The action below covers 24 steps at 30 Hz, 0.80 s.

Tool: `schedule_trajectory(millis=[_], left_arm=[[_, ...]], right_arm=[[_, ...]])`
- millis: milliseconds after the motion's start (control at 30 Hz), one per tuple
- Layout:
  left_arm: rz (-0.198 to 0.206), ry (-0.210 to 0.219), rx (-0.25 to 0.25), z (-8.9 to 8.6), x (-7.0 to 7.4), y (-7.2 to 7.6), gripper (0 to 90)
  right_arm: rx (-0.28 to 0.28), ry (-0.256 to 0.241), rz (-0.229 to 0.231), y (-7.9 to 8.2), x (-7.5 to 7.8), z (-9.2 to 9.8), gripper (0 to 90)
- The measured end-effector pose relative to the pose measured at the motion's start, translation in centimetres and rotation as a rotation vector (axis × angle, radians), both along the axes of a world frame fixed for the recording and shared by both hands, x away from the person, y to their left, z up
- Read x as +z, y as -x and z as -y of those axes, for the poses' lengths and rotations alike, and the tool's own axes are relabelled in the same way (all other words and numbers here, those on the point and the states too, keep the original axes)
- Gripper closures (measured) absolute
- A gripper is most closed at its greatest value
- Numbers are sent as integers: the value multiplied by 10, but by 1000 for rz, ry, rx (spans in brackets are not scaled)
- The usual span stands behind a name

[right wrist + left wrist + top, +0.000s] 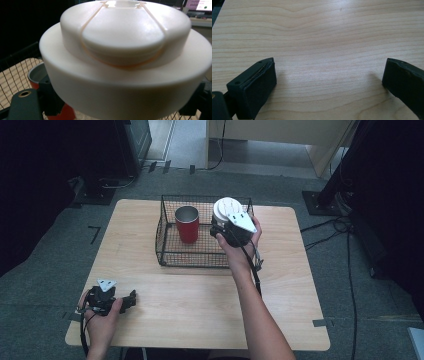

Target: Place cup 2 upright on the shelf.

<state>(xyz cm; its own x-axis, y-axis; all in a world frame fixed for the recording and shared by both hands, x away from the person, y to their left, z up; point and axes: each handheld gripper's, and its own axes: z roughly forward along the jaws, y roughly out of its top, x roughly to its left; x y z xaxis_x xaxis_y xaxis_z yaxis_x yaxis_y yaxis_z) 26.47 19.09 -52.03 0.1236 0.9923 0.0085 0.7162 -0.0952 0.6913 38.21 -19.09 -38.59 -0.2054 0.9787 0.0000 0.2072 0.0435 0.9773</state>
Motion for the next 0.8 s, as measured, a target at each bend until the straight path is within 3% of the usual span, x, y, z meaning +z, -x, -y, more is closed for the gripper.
schedule_trajectory(millis=[367, 633, 800], left_arm=[[0, 0, 0, 0, 0, 0, 0], [0, 0, -1, 0, 0, 0, 0], [0, -1, -1, 0, 0, 0, 0]], right_arm=[[21, 60, -110, -6, -38, -6, 162], [27, 63, -149, -7, -51, -7, 161], [30, 48, -144, -6, -52, -5, 161]])
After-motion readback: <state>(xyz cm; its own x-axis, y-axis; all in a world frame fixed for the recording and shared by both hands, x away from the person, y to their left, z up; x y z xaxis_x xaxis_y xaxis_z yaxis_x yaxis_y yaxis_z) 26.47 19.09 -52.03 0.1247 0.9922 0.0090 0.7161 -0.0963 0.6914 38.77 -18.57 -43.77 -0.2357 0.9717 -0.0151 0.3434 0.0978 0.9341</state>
